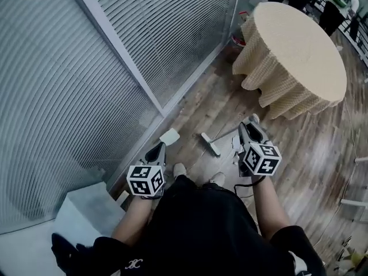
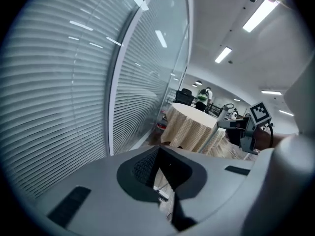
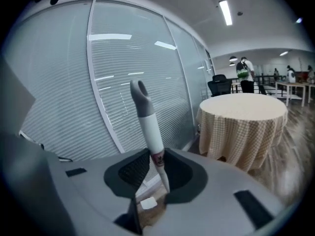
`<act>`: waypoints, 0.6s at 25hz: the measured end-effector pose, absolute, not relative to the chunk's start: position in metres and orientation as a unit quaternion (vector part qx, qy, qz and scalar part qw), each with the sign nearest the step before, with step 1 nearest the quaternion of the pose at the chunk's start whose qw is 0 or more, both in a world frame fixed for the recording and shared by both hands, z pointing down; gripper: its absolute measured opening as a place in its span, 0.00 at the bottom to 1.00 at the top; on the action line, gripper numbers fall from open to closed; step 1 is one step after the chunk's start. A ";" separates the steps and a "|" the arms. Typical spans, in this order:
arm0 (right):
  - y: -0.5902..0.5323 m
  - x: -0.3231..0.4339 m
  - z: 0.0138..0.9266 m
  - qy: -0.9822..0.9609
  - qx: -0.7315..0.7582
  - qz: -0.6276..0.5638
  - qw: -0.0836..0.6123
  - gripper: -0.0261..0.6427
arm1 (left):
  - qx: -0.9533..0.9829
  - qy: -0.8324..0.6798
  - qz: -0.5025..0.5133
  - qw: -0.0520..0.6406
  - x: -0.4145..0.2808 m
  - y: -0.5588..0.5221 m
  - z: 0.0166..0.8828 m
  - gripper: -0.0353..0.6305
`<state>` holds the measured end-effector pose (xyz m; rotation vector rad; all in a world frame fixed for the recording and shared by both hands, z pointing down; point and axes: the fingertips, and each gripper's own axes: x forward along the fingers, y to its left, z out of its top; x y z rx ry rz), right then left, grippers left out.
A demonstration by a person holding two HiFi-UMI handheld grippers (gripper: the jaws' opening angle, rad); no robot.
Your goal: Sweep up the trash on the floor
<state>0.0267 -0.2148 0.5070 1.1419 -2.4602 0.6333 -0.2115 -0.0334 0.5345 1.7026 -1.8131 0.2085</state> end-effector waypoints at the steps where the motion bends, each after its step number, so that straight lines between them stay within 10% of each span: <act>1: -0.211 0.010 0.505 -0.874 0.391 0.229 0.175 0.19 | 0.639 -0.695 0.076 0.320 -0.222 -0.026 0.537 0.05; 15: -0.209 -0.143 0.609 -0.776 0.432 0.442 0.124 0.19 | 0.602 -0.725 0.080 0.325 -0.336 0.031 0.541 0.05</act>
